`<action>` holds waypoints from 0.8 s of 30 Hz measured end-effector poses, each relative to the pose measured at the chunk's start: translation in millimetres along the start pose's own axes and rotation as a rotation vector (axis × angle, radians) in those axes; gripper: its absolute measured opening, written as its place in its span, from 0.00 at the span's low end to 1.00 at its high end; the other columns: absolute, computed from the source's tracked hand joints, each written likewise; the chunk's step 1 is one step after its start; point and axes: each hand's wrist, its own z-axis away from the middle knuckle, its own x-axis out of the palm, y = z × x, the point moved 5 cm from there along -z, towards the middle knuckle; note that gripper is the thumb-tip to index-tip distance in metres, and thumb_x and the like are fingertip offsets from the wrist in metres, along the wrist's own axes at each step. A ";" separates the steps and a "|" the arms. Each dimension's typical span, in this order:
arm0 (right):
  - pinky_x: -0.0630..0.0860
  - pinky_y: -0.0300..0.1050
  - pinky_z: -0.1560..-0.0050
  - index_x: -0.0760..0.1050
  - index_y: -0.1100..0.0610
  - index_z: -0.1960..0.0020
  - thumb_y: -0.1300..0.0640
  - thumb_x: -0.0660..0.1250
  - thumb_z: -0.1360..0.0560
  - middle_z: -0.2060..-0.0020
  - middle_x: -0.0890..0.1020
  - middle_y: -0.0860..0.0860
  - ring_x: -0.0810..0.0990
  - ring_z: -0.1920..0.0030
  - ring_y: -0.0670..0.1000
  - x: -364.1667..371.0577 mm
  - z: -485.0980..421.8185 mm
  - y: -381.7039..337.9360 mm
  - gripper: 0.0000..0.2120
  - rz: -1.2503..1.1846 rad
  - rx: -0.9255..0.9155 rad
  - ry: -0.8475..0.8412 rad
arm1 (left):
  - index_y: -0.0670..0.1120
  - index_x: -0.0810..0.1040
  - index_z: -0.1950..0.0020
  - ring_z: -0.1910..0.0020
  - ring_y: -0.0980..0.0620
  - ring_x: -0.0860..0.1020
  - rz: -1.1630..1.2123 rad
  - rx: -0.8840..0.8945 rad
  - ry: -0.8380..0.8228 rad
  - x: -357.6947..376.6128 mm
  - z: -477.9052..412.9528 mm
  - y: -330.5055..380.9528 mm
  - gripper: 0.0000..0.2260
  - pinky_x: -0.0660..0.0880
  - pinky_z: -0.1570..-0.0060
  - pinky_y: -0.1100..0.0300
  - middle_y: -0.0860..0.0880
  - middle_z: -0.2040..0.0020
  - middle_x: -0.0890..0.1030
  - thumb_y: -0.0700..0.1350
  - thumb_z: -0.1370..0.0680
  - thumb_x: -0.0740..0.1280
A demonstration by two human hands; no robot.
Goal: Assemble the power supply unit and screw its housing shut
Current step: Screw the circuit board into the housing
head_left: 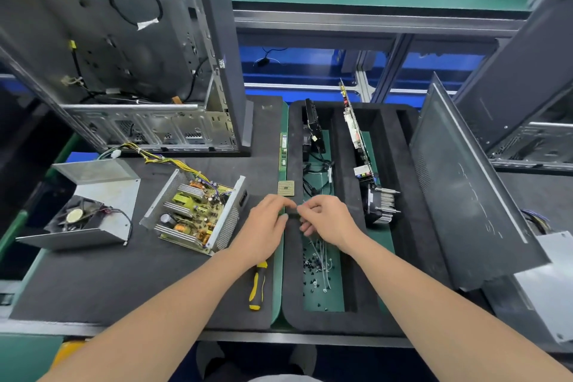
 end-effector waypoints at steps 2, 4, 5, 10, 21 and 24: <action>0.84 0.48 0.58 0.81 0.65 0.45 0.60 0.67 0.16 0.59 0.84 0.60 0.85 0.62 0.56 5.1 3.0 -12.9 0.08 -0.219 -0.046 -0.066 | 0.48 0.76 0.36 0.47 0.60 0.79 0.107 -0.048 0.065 -9.3 -0.7 9.6 0.09 0.74 0.45 0.64 0.53 0.42 0.80 0.41 0.16 0.63; 0.82 0.45 0.58 0.80 0.69 0.42 0.61 0.66 0.16 0.57 0.82 0.61 0.83 0.60 0.55 8.6 6.0 -27.8 0.11 -0.371 -0.078 -0.111 | 0.49 0.77 0.38 0.54 0.60 0.81 0.193 -0.107 0.142 -22.3 -1.8 16.6 0.07 0.77 0.52 0.64 0.53 0.47 0.82 0.42 0.16 0.64; 0.82 0.45 0.57 0.80 0.70 0.42 0.61 0.66 0.16 0.56 0.82 0.61 0.82 0.59 0.54 9.9 7.3 -35.6 0.11 -0.418 -0.087 -0.129 | 0.49 0.77 0.39 0.56 0.59 0.82 0.206 -0.129 0.171 -30.1 -2.5 19.1 0.07 0.78 0.52 0.64 0.53 0.48 0.82 0.42 0.17 0.65; 0.80 0.45 0.56 0.81 0.66 0.48 0.59 0.65 0.15 0.59 0.80 0.57 0.80 0.60 0.51 24.4 13.0 -79.0 0.10 -0.520 -0.105 -0.217 | 0.49 0.82 0.45 0.57 0.63 0.81 0.106 -0.099 0.243 -83.4 -2.6 24.7 0.06 0.77 0.54 0.71 0.58 0.56 0.83 0.41 0.20 0.71; 0.82 0.44 0.57 0.82 0.63 0.50 0.56 0.68 0.16 0.62 0.82 0.53 0.80 0.61 0.50 86.5 16.7 -137.9 0.10 -0.463 -0.160 -0.261 | 0.49 0.87 0.53 0.60 0.60 0.76 -0.211 0.156 0.322 -176.8 23.0 -8.6 0.03 0.68 0.54 0.75 0.56 0.60 0.82 0.45 0.25 0.78; 0.82 0.46 0.57 0.83 0.64 0.47 0.58 0.68 0.17 0.61 0.84 0.53 0.82 0.61 0.51 96.1 16.8 -140.5 0.09 -0.403 -0.167 -0.220 | 0.50 0.86 0.53 0.60 0.60 0.77 -0.197 0.180 0.307 -183.5 30.3 -24.9 0.02 0.70 0.55 0.74 0.58 0.60 0.82 0.46 0.24 0.77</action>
